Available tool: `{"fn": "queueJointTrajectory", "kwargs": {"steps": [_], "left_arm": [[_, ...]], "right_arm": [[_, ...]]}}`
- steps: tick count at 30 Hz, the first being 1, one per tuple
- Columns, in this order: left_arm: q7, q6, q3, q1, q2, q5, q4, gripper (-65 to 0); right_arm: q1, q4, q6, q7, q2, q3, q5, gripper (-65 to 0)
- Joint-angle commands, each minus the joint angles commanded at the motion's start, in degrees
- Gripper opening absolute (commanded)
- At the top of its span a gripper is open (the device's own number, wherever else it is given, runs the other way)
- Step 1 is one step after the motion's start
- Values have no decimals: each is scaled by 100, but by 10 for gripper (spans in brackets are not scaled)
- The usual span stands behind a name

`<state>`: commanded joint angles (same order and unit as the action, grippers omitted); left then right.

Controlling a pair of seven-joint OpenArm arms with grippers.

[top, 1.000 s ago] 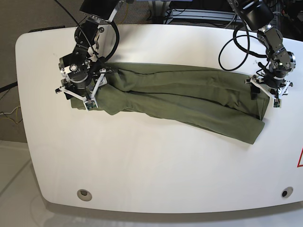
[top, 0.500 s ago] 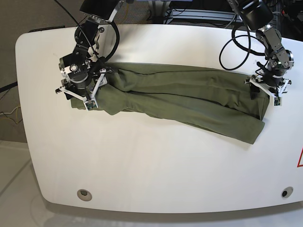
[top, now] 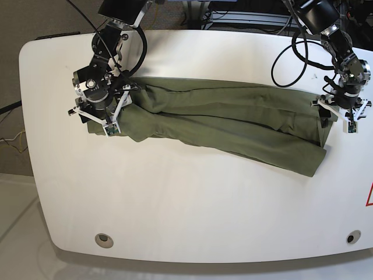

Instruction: Fold the T-shirt properly

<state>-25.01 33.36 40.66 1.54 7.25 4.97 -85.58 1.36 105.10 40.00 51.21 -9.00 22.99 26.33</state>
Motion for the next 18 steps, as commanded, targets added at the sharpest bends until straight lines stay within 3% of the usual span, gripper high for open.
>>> {"fn": "queueJointTrajectory", "kwargs": {"steps": [15,18], "left_arm": [[0,53,-9,-35,-9,-62,607,-161],[9,316,0,-158,-9,-62,686,-131]], "right_arm": [[18,0,0,0,43,0,9,-256],[18,0,0,0,96,0,-9,-256]]}}
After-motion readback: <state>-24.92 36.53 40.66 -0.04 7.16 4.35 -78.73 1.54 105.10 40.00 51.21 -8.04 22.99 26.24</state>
